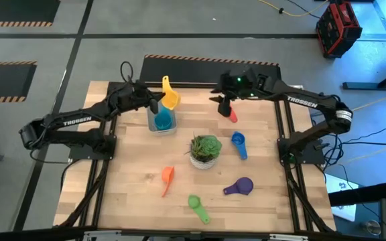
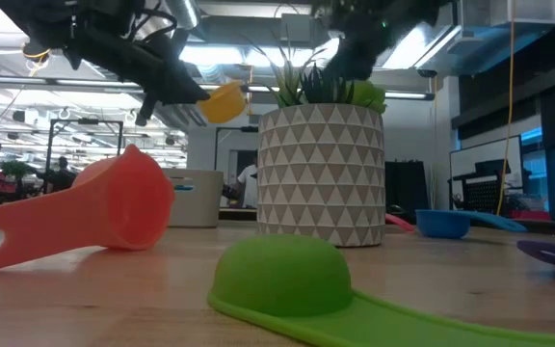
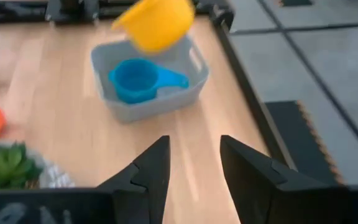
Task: Nest measuring cups in basket
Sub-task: Stack the yellow measuring cup on top of the light blue measuring cup in the gray bin
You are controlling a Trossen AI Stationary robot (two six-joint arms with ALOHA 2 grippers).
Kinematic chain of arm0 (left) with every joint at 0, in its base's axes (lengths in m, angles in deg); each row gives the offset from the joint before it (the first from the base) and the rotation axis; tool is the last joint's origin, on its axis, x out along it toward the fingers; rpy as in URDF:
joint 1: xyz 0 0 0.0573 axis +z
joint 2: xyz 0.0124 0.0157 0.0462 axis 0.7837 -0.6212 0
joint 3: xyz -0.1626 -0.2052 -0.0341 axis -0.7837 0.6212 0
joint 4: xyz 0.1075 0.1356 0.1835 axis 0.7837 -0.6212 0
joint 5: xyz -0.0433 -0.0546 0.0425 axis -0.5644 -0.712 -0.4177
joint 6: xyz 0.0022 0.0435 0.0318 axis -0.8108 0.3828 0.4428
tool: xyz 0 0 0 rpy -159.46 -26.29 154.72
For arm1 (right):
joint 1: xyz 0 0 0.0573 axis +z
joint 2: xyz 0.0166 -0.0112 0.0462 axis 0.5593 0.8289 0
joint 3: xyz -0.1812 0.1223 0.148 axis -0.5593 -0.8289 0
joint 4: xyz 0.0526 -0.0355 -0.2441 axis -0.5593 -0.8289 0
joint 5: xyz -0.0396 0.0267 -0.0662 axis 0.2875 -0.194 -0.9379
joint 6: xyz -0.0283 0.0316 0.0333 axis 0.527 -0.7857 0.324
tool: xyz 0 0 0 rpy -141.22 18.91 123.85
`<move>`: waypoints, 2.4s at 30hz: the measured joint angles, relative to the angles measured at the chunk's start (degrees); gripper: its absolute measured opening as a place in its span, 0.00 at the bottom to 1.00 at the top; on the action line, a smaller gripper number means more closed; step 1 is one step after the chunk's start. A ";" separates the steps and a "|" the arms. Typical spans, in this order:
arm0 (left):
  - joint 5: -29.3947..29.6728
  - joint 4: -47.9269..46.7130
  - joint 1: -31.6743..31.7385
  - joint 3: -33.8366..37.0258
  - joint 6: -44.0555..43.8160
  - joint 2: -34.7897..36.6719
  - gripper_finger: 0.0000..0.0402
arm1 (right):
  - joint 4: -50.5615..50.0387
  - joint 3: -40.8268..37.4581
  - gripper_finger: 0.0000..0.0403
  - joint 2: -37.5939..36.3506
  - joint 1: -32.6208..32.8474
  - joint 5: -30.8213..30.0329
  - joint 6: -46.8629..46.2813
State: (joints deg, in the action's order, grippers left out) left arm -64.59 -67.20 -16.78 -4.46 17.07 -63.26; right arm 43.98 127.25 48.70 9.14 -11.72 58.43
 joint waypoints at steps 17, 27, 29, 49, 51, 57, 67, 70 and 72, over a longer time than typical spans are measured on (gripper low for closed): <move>-8.08 -42.15 6.81 -24.83 16.28 -5.51 0.01 | 3.20 -7.16 0.36 0.09 -0.52 4.04 0.22; -12.14 -48.59 6.40 -25.68 16.28 -12.72 0.02 | 3.16 -7.16 0.36 0.11 -0.52 4.03 0.33; -12.16 -48.60 5.99 -25.68 16.60 -14.43 0.02 | 3.15 -7.14 0.36 0.11 -0.52 4.03 0.33; -8.71 -52.74 4.01 -25.68 16.85 -21.46 0.02 | 2.89 -7.10 0.36 0.13 -0.52 4.03 0.35; -8.69 -53.28 3.68 -25.67 15.97 -21.46 0.02 | 2.89 -7.10 0.36 0.13 -0.51 4.03 0.34; -5.73 -52.91 1.24 -24.30 14.94 -21.46 0.02 | 2.89 -7.10 0.36 0.15 -0.50 4.03 0.35; -2.83 -49.29 -0.05 -21.14 14.18 -21.46 0.02 | 2.92 -7.10 0.36 0.15 -0.51 4.00 0.35; -0.84 -49.43 -0.03 -21.00 14.22 -21.46 0.03 | 2.92 -7.10 0.36 0.17 -0.50 4.00 0.34; -0.22 -49.36 -0.03 -21.00 14.25 -21.46 0.03 | 2.92 -7.10 0.36 0.17 -0.51 4.00 0.35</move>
State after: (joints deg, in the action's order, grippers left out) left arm -64.81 -116.56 -16.81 -25.46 31.32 -84.72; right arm 46.89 120.16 48.88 8.63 -7.71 58.78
